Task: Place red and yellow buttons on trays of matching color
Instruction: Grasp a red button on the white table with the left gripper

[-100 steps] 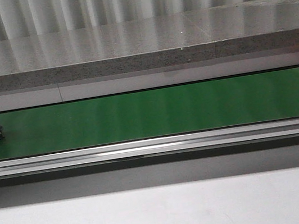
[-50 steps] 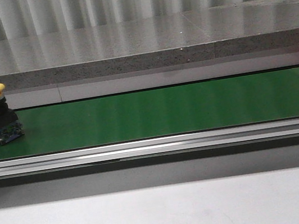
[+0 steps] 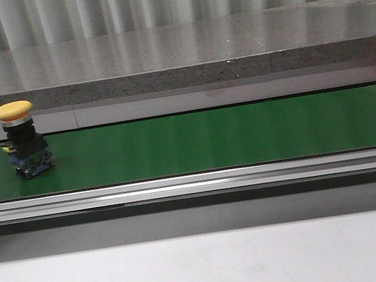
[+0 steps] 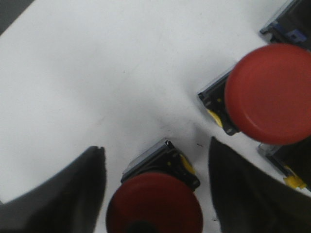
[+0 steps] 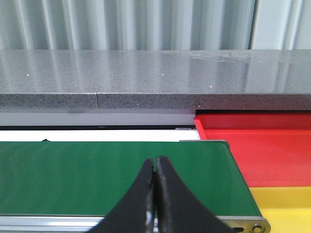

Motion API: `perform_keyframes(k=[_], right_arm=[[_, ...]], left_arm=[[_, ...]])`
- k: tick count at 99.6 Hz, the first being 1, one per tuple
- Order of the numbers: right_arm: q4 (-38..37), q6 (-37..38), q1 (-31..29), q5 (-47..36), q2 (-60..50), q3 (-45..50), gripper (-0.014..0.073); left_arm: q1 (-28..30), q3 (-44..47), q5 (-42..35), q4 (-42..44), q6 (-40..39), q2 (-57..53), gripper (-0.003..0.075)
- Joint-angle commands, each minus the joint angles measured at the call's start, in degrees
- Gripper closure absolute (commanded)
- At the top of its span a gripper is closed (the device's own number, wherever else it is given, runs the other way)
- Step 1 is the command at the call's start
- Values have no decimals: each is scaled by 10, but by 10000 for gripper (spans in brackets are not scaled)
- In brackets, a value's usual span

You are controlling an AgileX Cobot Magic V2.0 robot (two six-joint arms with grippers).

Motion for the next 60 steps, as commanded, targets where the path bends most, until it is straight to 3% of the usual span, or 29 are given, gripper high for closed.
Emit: perform_keyframes(k=[1, 13, 31, 42, 60], right_arm=[[-4, -2, 1, -47, -9, -9, 718], [-4, -2, 1, -47, -9, -9, 718], [-4, -2, 1, -47, -9, -9, 718], [-4, -2, 1, -47, -9, -9, 718], [-4, -2, 1, -47, -9, -9, 718]], left_arm=[[2, -17, -10, -3, -1, -21, 532], [2, -17, 6, -3, -1, -38, 743], [2, -19, 46, -3, 10, -115, 739], [2, -40, 86, -28, 67, -180, 739], [-19, -113, 132, -140, 180, -228, 739]])
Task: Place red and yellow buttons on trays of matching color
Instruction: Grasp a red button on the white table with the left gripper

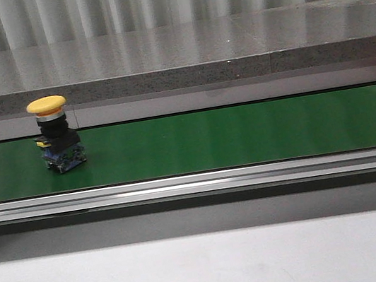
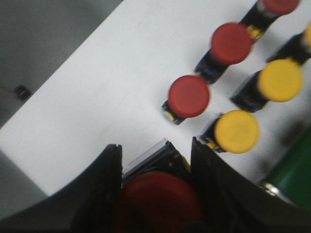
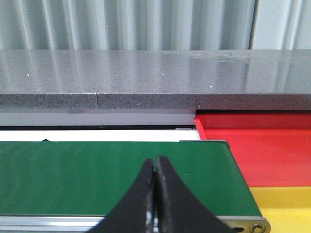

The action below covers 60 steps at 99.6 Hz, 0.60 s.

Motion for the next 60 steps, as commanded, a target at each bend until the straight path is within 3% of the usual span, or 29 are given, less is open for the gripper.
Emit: perform_keyframes(k=[1, 32, 60], right_arm=[[-4, -2, 1, -47, -9, -9, 718], [-4, -2, 1, -47, -9, -9, 718], [-4, -2, 1, -47, -9, -9, 718]], left_arm=[[-18, -52, 5, -55, 55, -25, 739], [-170, -160, 26, -65, 74, 54, 739], [-233, -205, 42, -65, 74, 168, 739]])
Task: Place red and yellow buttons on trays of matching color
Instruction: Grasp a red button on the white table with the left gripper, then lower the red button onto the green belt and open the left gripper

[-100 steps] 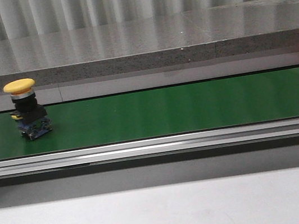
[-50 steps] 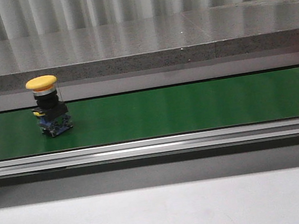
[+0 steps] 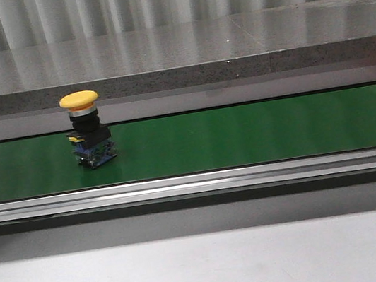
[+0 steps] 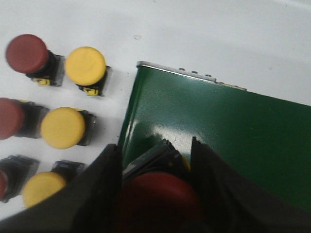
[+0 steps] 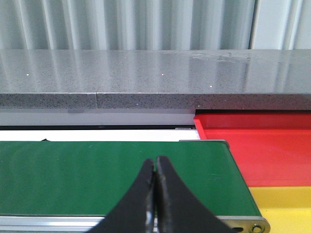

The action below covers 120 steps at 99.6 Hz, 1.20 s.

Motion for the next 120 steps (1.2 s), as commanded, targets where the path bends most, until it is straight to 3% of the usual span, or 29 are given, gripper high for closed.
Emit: perform_keyframes(k=[1, 22, 29, 36, 53, 60, 98, 120], right_arm=[[-4, -2, 1, -47, -9, -9, 718], [-4, -2, 1, -47, -9, -9, 718], [-4, -2, 1, -47, -9, -9, 718], [-4, -2, 1, -47, -9, -9, 718], [-4, -2, 1, -47, -9, -9, 718], [-4, -2, 1, -47, -9, -9, 718], [-4, -2, 1, -47, -9, -9, 718], [-4, -2, 1, -47, -9, -9, 718]], left_arm=[[-13, -24, -15, -6, 1, 3, 739], [-17, -24, -14, -5, 1, 40, 736], [-17, -24, -13, -5, 1, 45, 698], [-17, -24, -7, -8, 1, 48, 587], [-17, -24, 4, -8, 2, 48, 162], [-17, -24, 5, -8, 4, 48, 82], [-74, -14, -60, -7, 9, -79, 83], [-103, 93, -148, -7, 9, -232, 83]])
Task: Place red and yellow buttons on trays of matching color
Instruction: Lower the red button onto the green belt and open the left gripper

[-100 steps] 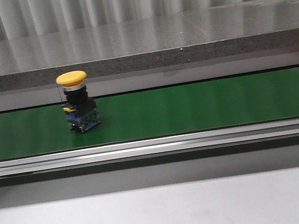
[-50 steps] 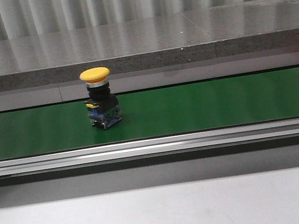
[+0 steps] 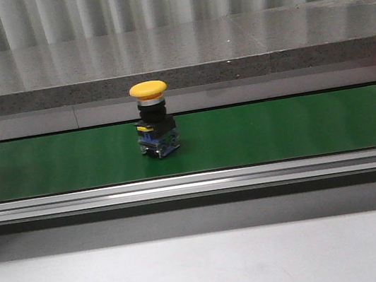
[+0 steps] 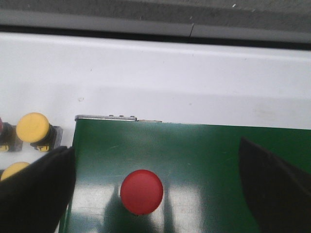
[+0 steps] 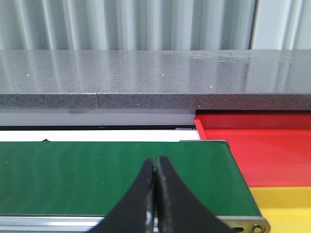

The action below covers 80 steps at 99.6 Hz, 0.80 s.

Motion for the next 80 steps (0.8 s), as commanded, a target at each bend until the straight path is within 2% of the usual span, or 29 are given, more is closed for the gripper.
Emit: perform_keyframes(k=[1, 19, 33, 40, 47, 59, 67, 80], right_arm=[[-4, -2, 1, -47, -9, -9, 718], [-4, -2, 1, -47, -9, -9, 718], [-4, -2, 1, -58, -9, -9, 718], [-4, -2, 1, -66, -9, -9, 718], [-4, -2, 1, -71, -9, -9, 718], [2, 23, 1, -70, -8, -20, 718], [4, 62, 1, -38, -4, -47, 718], [4, 67, 1, 50, 38, -129, 718]], left_arm=[[-10, 35, -64, -6, 0, -72, 83], [-10, 187, -133, -11, 0, -221, 107], [-10, 297, -166, -11, 0, -338, 214], [-10, 342, -175, -10, 0, -393, 316], [-10, 379, -188, -10, 0, -440, 453], [-10, 417, -204, -10, 0, -494, 737], [-10, 424, -210, -10, 0, -512, 739], [-10, 424, -209, -10, 0, -518, 739]])
